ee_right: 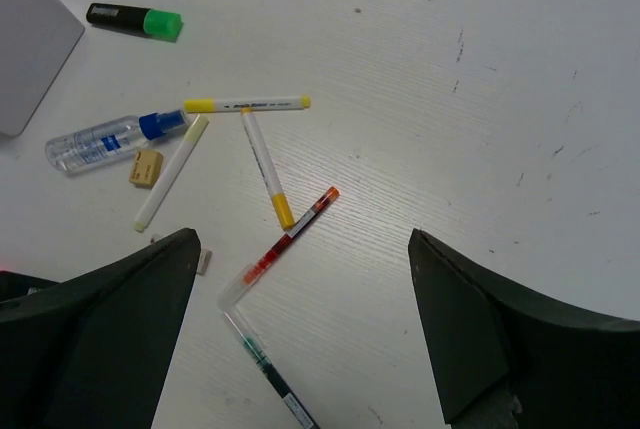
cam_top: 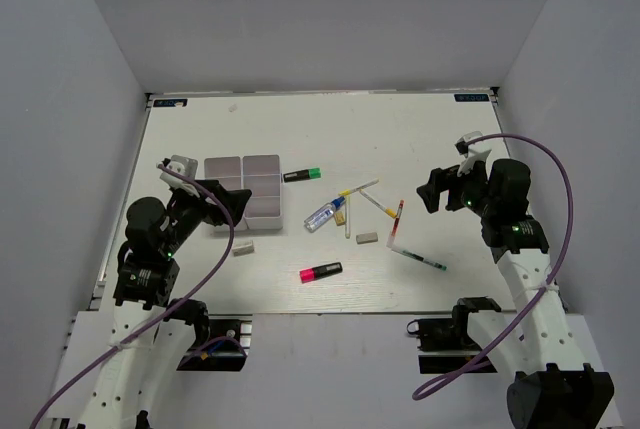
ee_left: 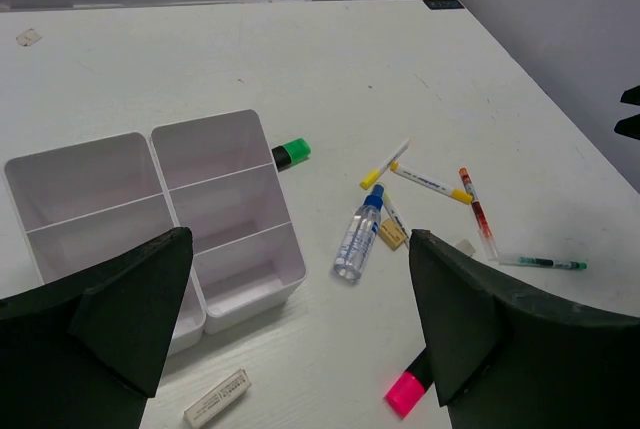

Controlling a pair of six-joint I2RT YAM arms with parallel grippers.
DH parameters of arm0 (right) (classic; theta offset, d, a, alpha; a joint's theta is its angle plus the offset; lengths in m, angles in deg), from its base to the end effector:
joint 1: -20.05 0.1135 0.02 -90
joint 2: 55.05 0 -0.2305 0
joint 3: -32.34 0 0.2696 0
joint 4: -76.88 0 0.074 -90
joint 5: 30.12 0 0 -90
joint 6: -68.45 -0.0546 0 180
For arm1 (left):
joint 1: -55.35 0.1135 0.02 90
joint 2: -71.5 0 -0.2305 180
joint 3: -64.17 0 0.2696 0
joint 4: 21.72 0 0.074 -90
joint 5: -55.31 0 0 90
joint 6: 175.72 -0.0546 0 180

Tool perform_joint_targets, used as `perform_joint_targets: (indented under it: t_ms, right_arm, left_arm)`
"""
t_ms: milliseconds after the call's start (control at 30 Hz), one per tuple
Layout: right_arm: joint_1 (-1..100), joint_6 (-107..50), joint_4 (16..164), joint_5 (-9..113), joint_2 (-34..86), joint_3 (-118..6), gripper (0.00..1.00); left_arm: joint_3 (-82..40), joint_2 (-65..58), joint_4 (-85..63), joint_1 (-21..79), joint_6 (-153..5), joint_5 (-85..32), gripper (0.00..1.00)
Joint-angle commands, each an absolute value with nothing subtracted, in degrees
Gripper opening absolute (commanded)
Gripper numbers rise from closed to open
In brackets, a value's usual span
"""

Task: Sort the stationery into containers
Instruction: Grab a piece of stationery with the left arm

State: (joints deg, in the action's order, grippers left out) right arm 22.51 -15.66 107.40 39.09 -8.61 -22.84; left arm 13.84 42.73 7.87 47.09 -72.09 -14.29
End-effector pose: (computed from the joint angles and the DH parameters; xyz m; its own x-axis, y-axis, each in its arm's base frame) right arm 0.2427 0.0298 0.2751 -0.3308 -0.1102 -0.9372 -0.4055 0.9134 0.0357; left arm 0.1879 -0.0465 0.3060 -0.2466 -0.1874 -0.9508 0.4302 0.8580 -0.2807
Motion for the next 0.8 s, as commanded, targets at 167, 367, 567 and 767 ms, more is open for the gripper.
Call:
perform_joint_targets:
  t_ms: [167,367,567,767]
  right_arm:
    - [22.3,-7.9,107.8,33.2,-11.4,-22.9,0.9]
    - [22.6,2.2,113.8,28.2,-13.6,-22.7,0.9]
    - [22.4,7.6,118.1,25.3,-14.0,-23.4,0.9]
    - [22.4,4.2,115.3,24.6,-13.6,-23.8,0.14]
  left_arm:
    - [13.0,43.3,7.8,47.4,-71.9,-13.3,0.99]
    - [13.5,42.3,7.8,46.9,-69.7,-15.5,0.33]
    - [10.8,36.9,18.7,46.9,-63.1,-22.9,0.25]
    - [7.7,35.1,30.6,46.9,-57.8,-24.0,0.77]
